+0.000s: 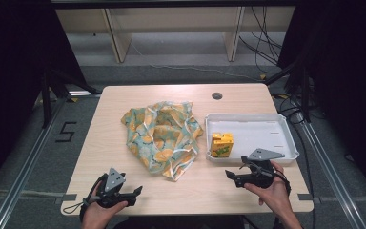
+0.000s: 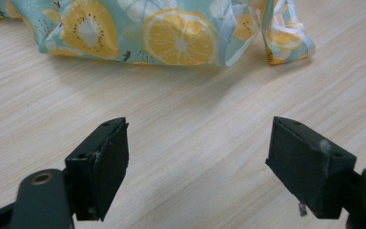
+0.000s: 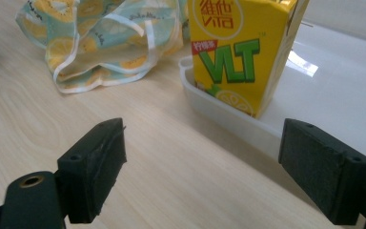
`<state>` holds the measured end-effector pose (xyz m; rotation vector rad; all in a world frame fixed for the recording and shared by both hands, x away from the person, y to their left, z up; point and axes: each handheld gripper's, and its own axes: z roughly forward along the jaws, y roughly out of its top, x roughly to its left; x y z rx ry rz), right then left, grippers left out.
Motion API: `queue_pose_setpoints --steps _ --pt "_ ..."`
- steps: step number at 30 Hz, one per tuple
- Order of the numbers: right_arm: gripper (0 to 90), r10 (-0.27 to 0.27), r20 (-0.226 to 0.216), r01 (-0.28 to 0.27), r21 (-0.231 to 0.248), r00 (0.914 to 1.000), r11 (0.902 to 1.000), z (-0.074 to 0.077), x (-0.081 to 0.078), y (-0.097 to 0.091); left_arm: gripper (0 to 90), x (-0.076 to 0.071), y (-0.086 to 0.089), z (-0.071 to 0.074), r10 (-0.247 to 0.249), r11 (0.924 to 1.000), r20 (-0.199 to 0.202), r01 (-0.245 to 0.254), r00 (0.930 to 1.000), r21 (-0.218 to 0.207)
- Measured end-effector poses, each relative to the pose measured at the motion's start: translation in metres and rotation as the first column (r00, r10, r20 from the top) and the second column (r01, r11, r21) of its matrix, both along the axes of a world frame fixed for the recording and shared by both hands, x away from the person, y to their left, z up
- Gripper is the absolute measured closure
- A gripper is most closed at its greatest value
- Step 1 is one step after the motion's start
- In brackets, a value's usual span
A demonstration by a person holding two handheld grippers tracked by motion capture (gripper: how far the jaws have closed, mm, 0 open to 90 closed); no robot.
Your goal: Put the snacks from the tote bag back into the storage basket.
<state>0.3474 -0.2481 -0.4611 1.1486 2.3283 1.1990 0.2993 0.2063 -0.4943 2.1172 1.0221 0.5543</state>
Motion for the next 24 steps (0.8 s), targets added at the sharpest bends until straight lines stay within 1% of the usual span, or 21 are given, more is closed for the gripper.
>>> queue_pose_setpoints --steps 1,2,3,4,5,6,7,10,11,12,13,14,15,16,17,18,19,21,22,23,24 --pt "17.1 0.003 0.000 -0.003 0.006 1.0000 1.0000 -0.002 -0.001 0.000 21.3 0.000 0.000 0.000 0.000 1.0000 0.000 0.000 1.0000 0.000" --pt "17.1 -0.007 -0.019 0.007 0.013 0.9998 0.9999 -0.003 -0.004 0.001 21.4 -0.001 -0.004 -0.002 0.028 0.9984 0.003 -0.028 0.9996 -0.050" --pt "17.1 0.006 -0.007 -0.006 -0.006 1.0000 1.0000 -0.003 -0.004 0.000 21.4 -0.001 -0.004 -0.002 0.029 0.9985 0.004 -0.029 0.9996 -0.047" --pt "17.1 0.002 0.003 -0.002 -0.009 1.0000 1.0000 -0.005 -0.006 0.000 21.4 -0.001 -0.001 0.000 -0.006 1.0000 0.002 0.006 1.0000 0.008" --pt "16.9 -0.011 -0.030 0.011 0.002 0.9995 0.9999 -0.004 -0.010 0.002 21.4 -0.001 -0.002 0.000 -0.001 1.0000 0.002 0.001 1.0000 0.002" --pt "16.8 0.003 -0.020 -0.003 0.006 0.9998 1.0000 -0.006 -0.011 0.002 21.3 -0.001 -0.002 -0.001 -0.001 1.0000 0.003 0.001 1.0000 0.001" --pt "16.8 0.012 0.004 -0.012 -0.011 0.9999 0.9999 -0.007 -0.011 0.001 21.4 -0.001 -0.002 -0.001 -0.004 1.0000 -0.003 0.004 1.0000 -0.001" --pt "16.8 0.024 -0.011 -0.025 -0.017 0.9996 0.9995 -0.010 -0.016 0.001 21.3 -0.001 -0.002 -0.001 -0.003 1.0000 -0.001 0.003 1.0000 -0.004" --pt "16.8 0.027 -0.006 -0.027 -0.019 0.9996 0.9995 -0.012 -0.016 0.000 21.3 -0.001 -0.002 -0.001 -0.003 1.0000 -0.001 0.003 1.0000 -0.004" --pt "16.8 0.018 -0.044 -0.018 -0.008 0.9989 0.9998 -0.013 -0.020 0.001 21.3 -0.001 -0.003 -0.001 -0.002 1.0000 -0.003 0.002 1.0000 -0.005" --pt "16.8 0.027 -0.018 -0.027 -0.025 0.9995 0.9993 -0.015 -0.019 -0.001 21.4 -0.001 -0.003 -0.001 -0.002 1.0000 -0.003 0.002 1.0000 -0.005" --pt "16.8 0.027 -0.028 -0.027 -0.024 0.9993 0.9993 -0.016 -0.020 -0.002 21.4 -0.001 -0.003 -0.001 -0.005 1.0000 -0.003 0.005 1.0000 -0.002" --pt "16.8 0.024 -0.024 -0.025 -0.028 0.9994 0.9993 -0.018 -0.021 -0.002 21.4 -0.001 -0.003 -0.002 -0.004 1.0000 -0.004 0.004 1.0000 -0.003" --pt "16.8 0.029 -0.035 -0.030 -0.027 0.9990 0.9992 -0.019 -0.022 -0.003 21.4 -0.001 -0.002 -0.001 -0.007 1.0000 -0.005 0.007 1.0000 0.004" --pt "16.8 0.027 -0.040 -0.029 -0.037 0.9988 0.9989 -0.020 -0.023 -0.004 21.3 -0.001 -0.002 -0.001 -0.006 1.0000 -0.005 0.006 1.0000 -0.001" --pt "16.8 0.018 -0.035 -0.020 -0.037 0.9992 0.9991 -0.021 -0.025 -0.004 21.4 -0.001 -0.003 -0.002 -0.005 1.0000 -0.004 0.005 1.0000 -0.002" --pt "16.8 0.022 -0.045 -0.024 -0.046 0.9987 0.9987 -0.022 -0.026 -0.005 21.3 -0.001 -0.002 -0.001 -0.007 0.9999 -0.009 0.007 0.9999 0.008" --pt "16.8 0.015 -0.038 -0.017 -0.057 0.9992 0.9982 -0.025 -0.028 -0.005 21.3 -0.001 -0.002 -0.002 -0.005 1.0000 -0.004 0.005 1.0000 0.003" --pt "16.8 0.016 -0.044 -0.019 -0.070 0.9989 0.9973 -0.026 -0.029 -0.006 21.3 -0.001 -0.003 -0.002 -0.004 1.0000 -0.005 0.004 1.0000 0.002" --pt "16.9 0.001 -0.043 -0.004 -0.067 0.9991 0.9977 -0.027 -0.030 -0.006 21.4 -0.001 -0.003 -0.002 -0.004 1.0000 -0.005 0.004 1.0000 0.002" --pt "16.9 0.004 -0.048 -0.008 -0.074 0.9988 0.9972 -0.028 -0.031 -0.006 21.4 -0.001 -0.003 -0.002 -0.006 1.0000 -0.004 0.006 1.0000 0.005"
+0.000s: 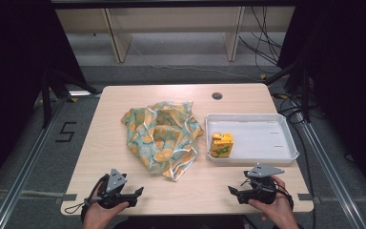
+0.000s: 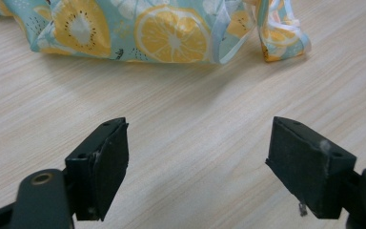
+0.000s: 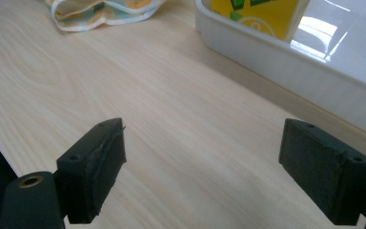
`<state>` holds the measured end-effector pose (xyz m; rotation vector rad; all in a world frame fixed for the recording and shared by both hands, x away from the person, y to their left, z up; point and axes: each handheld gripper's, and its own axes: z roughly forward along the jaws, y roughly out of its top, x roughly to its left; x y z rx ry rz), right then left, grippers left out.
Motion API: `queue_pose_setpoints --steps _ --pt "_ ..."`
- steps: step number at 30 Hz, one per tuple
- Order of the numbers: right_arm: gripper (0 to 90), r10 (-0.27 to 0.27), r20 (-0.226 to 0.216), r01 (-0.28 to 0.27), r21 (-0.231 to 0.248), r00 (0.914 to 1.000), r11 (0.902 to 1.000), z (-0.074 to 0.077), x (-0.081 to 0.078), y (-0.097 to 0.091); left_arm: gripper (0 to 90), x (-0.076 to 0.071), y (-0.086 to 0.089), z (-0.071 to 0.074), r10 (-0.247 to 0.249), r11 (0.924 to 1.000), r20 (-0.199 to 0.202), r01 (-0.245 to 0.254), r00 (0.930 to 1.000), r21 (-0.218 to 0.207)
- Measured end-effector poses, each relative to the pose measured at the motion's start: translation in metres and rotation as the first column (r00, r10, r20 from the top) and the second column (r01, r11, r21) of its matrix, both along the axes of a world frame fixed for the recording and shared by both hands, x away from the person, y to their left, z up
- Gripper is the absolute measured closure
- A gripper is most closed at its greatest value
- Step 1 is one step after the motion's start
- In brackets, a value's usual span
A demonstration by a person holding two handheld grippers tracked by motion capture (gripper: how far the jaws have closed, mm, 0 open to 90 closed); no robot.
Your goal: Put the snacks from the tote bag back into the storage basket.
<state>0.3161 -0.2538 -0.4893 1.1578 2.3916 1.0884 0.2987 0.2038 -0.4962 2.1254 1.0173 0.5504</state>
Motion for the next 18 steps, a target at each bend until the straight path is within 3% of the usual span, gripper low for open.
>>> queue_pose_setpoints --steps 1,2,3,4,7,8,10,12,13,18 --pt "16.9 0.010 0.019 -0.010 -0.013 0.9998 0.9999 -0.002 0.000 -0.001 21.4 0.000 0.000 0.000 0.003 1.0000 -0.008 -0.003 1.0000 -0.008" --pt "16.9 0.005 0.003 -0.005 -0.005 1.0000 1.0000 -0.002 -0.002 0.000 21.4 0.000 -0.001 -0.001 0.006 0.9999 -0.011 -0.006 0.9999 -0.012" --pt "16.9 0.005 0.001 -0.005 -0.012 1.0000 0.9999 -0.002 -0.003 -0.001 21.3 -0.001 -0.004 -0.003 0.030 0.9979 0.000 -0.030 0.9996 -0.057" --pt "16.9 0.002 0.022 -0.002 -0.018 0.9998 0.9998 -0.003 -0.004 -0.002 21.3 0.000 -0.004 -0.003 0.026 0.9987 0.005 -0.026 0.9996 -0.045" --pt "16.8 0.008 0.011 -0.008 -0.020 0.9999 0.9998 -0.004 -0.008 -0.003 21.3 0.000 -0.002 -0.001 0.004 0.9999 0.004 -0.004 1.0000 -0.016" --pt "16.8 0.019 0.012 -0.019 -0.015 0.9997 0.9997 -0.005 -0.009 -0.003 21.3 0.000 -0.004 -0.003 0.020 0.9990 0.010 -0.020 0.9997 -0.040" --pt "16.7 0.012 0.007 -0.012 -0.027 0.9999 0.9996 -0.004 -0.012 -0.004 21.3 -0.001 -0.003 -0.003 0.023 0.9988 -0.005 -0.023 0.9997 -0.042" --pt "16.7 0.038 0.032 -0.036 -0.040 0.9988 0.9986 -0.006 -0.013 -0.006 21.3 0.000 -0.003 -0.002 0.011 0.9997 0.008 -0.011 0.9999 -0.024" --pt "16.7 0.025 0.038 -0.024 -0.035 0.9990 0.9991 -0.007 -0.014 -0.005 21.3 0.000 -0.003 -0.002 0.016 0.9997 0.010 -0.016 0.9998 -0.020" --pt "16.7 0.037 0.033 -0.036 -0.047 0.9988 0.9983 -0.008 -0.014 -0.005 21.3 0.000 -0.003 -0.003 0.015 0.9994 0.008 -0.015 0.9998 -0.031"
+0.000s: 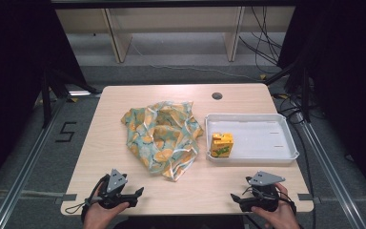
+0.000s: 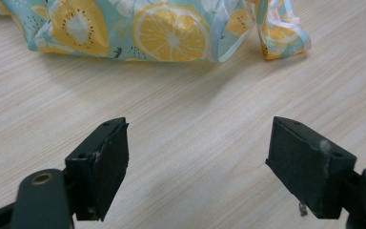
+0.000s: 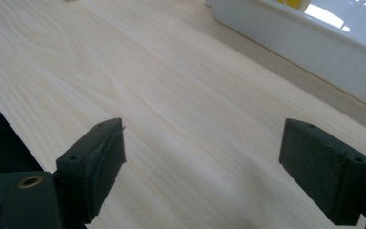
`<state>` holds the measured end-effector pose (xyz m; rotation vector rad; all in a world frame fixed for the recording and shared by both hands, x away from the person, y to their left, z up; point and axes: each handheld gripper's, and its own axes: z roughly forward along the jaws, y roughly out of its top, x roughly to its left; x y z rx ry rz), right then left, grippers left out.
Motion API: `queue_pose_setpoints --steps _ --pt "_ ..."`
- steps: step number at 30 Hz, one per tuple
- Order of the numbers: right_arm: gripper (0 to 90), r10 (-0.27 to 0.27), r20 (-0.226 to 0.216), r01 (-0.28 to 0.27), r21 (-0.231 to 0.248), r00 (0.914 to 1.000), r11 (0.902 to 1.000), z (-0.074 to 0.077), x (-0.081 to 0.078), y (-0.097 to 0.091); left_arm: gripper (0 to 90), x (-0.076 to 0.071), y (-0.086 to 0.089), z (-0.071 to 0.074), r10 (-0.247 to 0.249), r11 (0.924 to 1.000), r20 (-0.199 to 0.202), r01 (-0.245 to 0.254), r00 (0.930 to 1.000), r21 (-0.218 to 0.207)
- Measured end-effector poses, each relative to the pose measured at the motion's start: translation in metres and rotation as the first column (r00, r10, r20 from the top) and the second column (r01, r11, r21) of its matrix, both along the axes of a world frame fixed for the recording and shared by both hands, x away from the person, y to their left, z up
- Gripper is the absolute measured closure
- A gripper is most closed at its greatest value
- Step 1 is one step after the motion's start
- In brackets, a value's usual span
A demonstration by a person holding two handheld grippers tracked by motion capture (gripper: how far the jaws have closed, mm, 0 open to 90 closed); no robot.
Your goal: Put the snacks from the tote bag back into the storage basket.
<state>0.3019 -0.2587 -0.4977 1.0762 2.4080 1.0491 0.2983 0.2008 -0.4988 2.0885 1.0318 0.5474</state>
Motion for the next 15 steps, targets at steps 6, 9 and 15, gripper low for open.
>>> queue_pose_setpoints --steps 6,9,15 --pt "16.7 -0.003 0.002 0.003 -0.001 1.0000 1.0000 0.0004 0.0011 -0.0015 21.3 0.0002 0.0020 0.0015 -0.019 0.9993 -0.008 0.019 0.9998 0.033" --pt "16.7 -0.013 -0.009 0.013 0.006 0.9999 0.9999 0.0004 0.0001 -0.0006 21.3 0.0002 0.0020 0.0015 -0.018 0.9993 -0.008 0.019 0.9998 0.034" --pt "16.7 -0.006 -0.003 0.006 0.003 1.0000 1.0000 0.0003 0.0014 -0.0016 21.4 0.0001 0.0001 0.0000 -0.002 1.0000 -0.001 0.002 1.0000 0.004"
